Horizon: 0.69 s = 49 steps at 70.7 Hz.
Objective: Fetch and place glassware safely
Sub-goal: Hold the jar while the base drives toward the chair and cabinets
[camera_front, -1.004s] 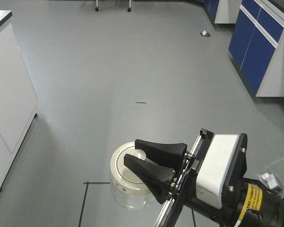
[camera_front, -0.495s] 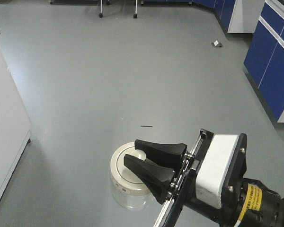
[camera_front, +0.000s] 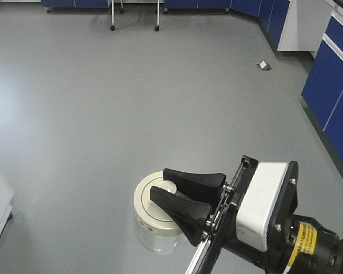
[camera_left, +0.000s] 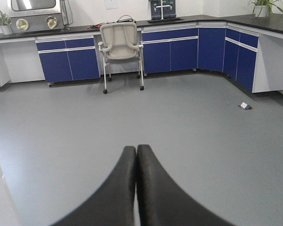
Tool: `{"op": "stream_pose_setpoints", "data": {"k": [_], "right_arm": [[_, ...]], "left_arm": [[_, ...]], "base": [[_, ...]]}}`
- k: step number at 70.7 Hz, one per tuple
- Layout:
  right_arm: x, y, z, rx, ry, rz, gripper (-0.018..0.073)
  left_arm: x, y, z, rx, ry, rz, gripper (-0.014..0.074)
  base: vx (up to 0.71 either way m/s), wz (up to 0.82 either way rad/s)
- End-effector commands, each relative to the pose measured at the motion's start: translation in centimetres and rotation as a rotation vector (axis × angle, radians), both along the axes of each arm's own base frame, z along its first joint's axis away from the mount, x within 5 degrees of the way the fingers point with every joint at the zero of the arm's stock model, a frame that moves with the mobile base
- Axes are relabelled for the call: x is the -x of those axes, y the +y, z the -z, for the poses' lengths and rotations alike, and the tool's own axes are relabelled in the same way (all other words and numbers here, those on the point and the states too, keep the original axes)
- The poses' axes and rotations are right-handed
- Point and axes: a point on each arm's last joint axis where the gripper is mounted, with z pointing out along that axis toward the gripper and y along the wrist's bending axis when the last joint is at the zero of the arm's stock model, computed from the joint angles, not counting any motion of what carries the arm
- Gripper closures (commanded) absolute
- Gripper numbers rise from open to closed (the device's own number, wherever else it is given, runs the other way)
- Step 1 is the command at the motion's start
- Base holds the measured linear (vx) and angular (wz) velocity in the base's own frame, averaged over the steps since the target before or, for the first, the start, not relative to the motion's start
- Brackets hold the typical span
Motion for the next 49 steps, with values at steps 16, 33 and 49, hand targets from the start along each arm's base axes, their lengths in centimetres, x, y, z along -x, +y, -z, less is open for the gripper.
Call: {"op": "stream_pose_setpoints", "data": {"k": [16, 33, 49], "right_arm": [[0.14, 0.04, -2.28, -0.127, -0.083, -0.019, 0.0560], [0.14, 0.04, -2.28, -0.128, -0.083, -0.019, 0.0560], [0.14, 0.04, -2.28, -0.127, -0.083, -0.019, 0.0560]], "left_arm": [[-0.07, -0.07, -1.58, 0.018, -0.098, 0.006, 0.0603], [-0.09, -0.07, -1.57, 0.018, -0.098, 0.006, 0.0603], [-0.09, -0.07, -1.57, 0.018, -0.098, 0.006, 0.0603]], "base": [[0.56, 0.01], [0.58, 0.05], [0.59, 0.06]]}}
